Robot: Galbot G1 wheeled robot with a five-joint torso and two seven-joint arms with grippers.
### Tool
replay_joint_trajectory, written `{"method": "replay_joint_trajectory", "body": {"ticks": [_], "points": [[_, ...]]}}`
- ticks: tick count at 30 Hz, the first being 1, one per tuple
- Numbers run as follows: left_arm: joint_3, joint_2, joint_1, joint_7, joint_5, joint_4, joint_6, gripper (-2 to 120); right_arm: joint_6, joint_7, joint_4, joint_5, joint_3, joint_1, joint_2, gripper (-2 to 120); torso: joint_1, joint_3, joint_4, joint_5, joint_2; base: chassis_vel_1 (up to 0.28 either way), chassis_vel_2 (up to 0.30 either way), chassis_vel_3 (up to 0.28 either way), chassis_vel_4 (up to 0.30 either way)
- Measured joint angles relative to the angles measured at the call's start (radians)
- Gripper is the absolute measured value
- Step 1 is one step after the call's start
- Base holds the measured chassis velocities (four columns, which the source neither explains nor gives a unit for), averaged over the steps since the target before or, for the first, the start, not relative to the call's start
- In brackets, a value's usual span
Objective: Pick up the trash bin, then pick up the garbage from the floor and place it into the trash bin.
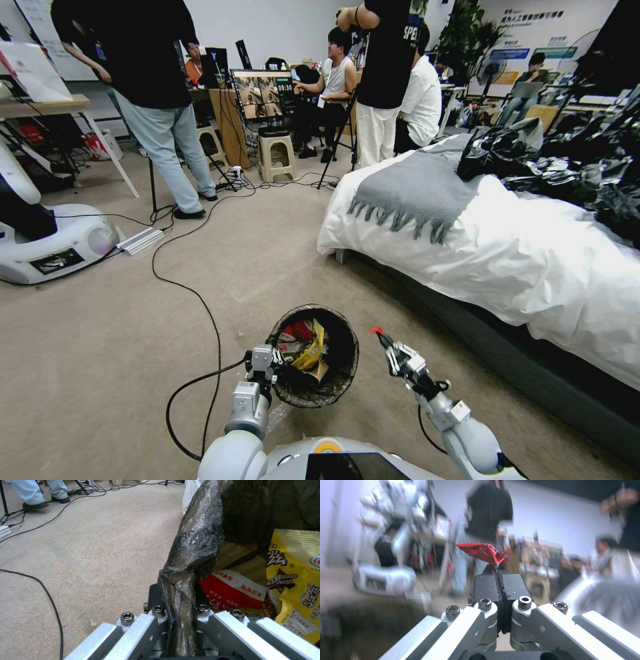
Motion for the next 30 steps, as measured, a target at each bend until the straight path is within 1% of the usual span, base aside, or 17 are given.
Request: {"method": "replay_joint_trajectory", "body": {"ticks": [2, 3, 5, 6, 8, 10, 11, 17, 18, 30], "points": [[0.001, 0.002, 0.001, 0.000, 0.001, 0.002, -0.001, 0, -0.019, -0.009, 0.058, 0.026, -0.024, -0.001, -0.017, 0, 0.000, 0.000, 0.0000, 0.0001, 0.000, 0.000, 0.000, 0.000, 0.000], [0.001, 0.002, 0.001, 0.000, 0.001, 0.002, -0.001, 0, -0.019, -0.009, 0.058, 0.026, -0.024, -0.001, -0.017, 0, 0.000, 0.000, 0.0000, 0.0001, 0.000, 0.000, 0.000, 0.000, 0.000], [0.006, 0.002, -0.002, 0.001, 0.002, 0.003, -0.001, 0, -0.027, -0.030, 0.082, 0.033, -0.055, -0.008, -0.042, 0, 0.000, 0.000, -0.0001, 0.0001, 0.000, 0.000, 0.000, 0.000, 0.000], [0.006, 0.002, -0.002, 0.001, 0.002, 0.003, -0.001, 0, -0.027, -0.030, 0.082, 0.033, -0.055, -0.008, -0.042, 0, 0.000, 0.000, -0.0001, 0.0001, 0.000, 0.000, 0.000, 0.000, 0.000], [0.011, 0.002, -0.004, 0.001, 0.002, 0.004, -0.001, 0, -0.031, -0.042, 0.083, 0.018, -0.093, -0.012, -0.069, 0, 0.000, 0.000, -0.0001, 0.0002, 0.000, 0.000, 0.000, 0.000, 0.000], [0.013, 0.002, -0.005, 0.001, 0.003, 0.005, -0.001, 0, -0.032, -0.045, 0.081, 0.008, -0.107, -0.012, -0.077, 0, 0.000, 0.000, -0.0001, 0.0002, 0.000, 0.000, 0.000, 0.000, 0.000], [0.014, 0.002, -0.004, 0.001, 0.003, 0.005, -0.001, 0, -0.034, -0.046, 0.069, -0.012, -0.135, -0.013, -0.088, 0, 0.000, 0.000, 0.0000, 0.0003, 0.000, 0.000, 0.000, 0.000, 0.000], [0.013, 0.002, 0.000, 0.001, 0.005, 0.002, -0.002, 0, -0.031, -0.047, 0.032, -0.051, -0.183, -0.017, -0.096, 0, 0.000, 0.000, -0.0001, 0.0002, 0.000, 0.000, 0.000, 0.000, 0.000], [0.013, 0.000, 0.006, 0.002, 0.009, -0.002, -0.003, 0, -0.025, -0.047, -0.001, -0.073, -0.206, -0.016, -0.094, 0, 0.000, 0.000, 0.0000, 0.0002, 0.000, 0.000, 0.000, 0.000, 0.000], [0.014, -0.003, 0.011, 0.002, 0.011, -0.010, -0.003, 0, -0.003, -0.048, -0.089, -0.108, -0.233, -0.015, -0.078, 0, 0.000, 0.000, 0.0000, 0.0002, 0.000, 0.000, 0.000, 0.000, 0.000]]}}
